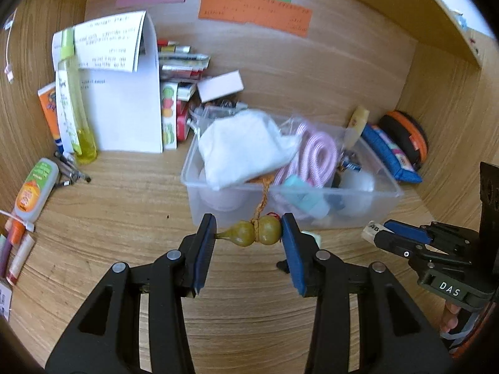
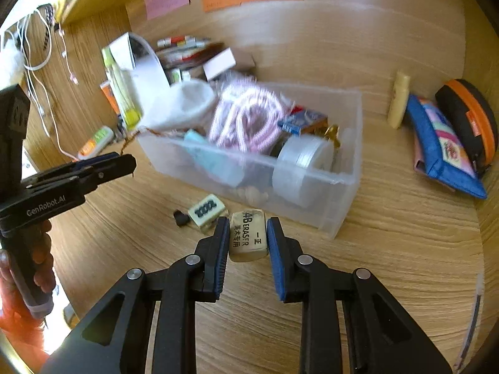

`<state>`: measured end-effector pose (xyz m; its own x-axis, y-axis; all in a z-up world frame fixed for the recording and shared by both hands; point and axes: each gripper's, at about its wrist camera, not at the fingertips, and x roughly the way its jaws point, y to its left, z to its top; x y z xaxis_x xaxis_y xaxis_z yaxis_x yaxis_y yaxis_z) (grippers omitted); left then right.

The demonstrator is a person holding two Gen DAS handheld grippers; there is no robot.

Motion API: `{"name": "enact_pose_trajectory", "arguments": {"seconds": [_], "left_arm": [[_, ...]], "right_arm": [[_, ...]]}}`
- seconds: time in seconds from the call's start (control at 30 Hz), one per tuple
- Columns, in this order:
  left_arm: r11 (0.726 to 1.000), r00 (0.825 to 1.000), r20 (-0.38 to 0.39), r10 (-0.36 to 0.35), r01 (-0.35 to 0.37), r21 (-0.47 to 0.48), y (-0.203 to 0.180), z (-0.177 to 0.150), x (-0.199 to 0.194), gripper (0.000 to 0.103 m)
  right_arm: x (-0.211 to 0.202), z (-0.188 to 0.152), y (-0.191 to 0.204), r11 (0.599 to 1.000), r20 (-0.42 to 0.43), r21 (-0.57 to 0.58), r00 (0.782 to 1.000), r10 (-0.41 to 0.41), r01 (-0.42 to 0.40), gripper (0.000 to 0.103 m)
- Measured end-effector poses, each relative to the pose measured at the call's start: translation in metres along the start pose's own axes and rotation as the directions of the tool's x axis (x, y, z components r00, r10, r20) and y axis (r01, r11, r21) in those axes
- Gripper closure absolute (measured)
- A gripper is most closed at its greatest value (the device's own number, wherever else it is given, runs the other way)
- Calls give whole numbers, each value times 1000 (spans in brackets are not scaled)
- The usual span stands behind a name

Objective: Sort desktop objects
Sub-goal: 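Carry the gourd charm and eraser over the clear box and lower them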

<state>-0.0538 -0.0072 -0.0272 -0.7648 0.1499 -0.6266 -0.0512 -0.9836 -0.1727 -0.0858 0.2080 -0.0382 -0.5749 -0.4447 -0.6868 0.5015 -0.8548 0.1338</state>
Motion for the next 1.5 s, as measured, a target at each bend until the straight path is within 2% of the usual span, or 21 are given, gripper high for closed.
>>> {"name": "enact_pose_trajectory", "arguments": {"seconds": [0.27,0.57,1.07,1.5], "left_arm": [[998,998,31,-50,49,40,-14,14,-6,61],[994,997,21,-79,78,79,-32,29,12,61],[987,993,-21,-113,115,111,-52,39,48,61],[982,991,-76,-108,118,150,-62,39,77,61]], "right_arm": [[-19,15,-3,1000,67,9,998,0,0,81],[-26,23,-12,1000,96,13,995,-22,21,81],[-8,39,-38,997,76,40,995,-62,60,81],[12,48,-40,995,56,16,993,-100,99,81]]}}
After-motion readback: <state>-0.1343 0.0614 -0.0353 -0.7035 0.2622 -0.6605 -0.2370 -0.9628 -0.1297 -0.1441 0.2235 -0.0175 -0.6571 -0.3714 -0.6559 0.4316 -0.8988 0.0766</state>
